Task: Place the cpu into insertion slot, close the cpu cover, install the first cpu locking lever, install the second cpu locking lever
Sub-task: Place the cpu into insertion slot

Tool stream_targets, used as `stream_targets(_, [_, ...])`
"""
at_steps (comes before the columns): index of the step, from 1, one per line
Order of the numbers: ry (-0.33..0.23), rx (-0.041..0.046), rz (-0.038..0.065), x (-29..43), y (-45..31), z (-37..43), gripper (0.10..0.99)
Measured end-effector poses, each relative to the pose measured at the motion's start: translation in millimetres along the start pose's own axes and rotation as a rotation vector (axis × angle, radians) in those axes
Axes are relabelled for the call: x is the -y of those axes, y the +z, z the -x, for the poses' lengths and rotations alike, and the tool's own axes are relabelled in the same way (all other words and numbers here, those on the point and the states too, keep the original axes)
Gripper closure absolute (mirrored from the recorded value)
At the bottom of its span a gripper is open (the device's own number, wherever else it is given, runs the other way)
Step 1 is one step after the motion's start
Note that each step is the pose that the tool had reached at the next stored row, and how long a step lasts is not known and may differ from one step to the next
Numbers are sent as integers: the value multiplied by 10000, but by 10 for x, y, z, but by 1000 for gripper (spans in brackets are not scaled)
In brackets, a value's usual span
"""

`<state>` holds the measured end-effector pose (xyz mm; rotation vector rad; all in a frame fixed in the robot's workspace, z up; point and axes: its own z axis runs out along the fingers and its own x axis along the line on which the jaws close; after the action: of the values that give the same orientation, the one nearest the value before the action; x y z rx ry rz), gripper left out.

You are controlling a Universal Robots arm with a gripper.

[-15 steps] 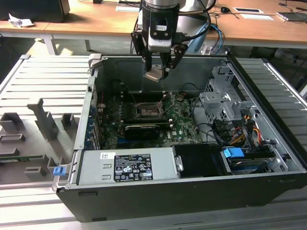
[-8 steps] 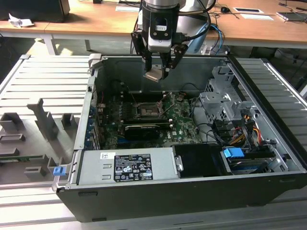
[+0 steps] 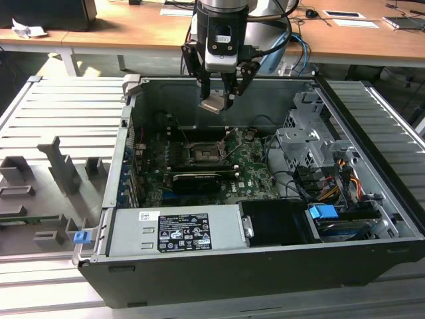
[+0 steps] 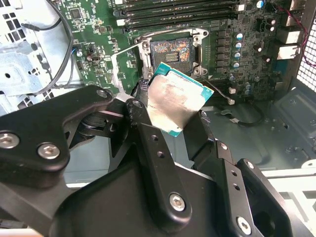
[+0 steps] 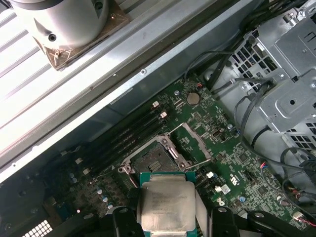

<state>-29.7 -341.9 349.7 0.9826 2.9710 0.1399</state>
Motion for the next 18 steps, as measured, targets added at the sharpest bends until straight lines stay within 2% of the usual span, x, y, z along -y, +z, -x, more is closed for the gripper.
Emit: stream_targets(18, [84,8,1,1,7,0,557])
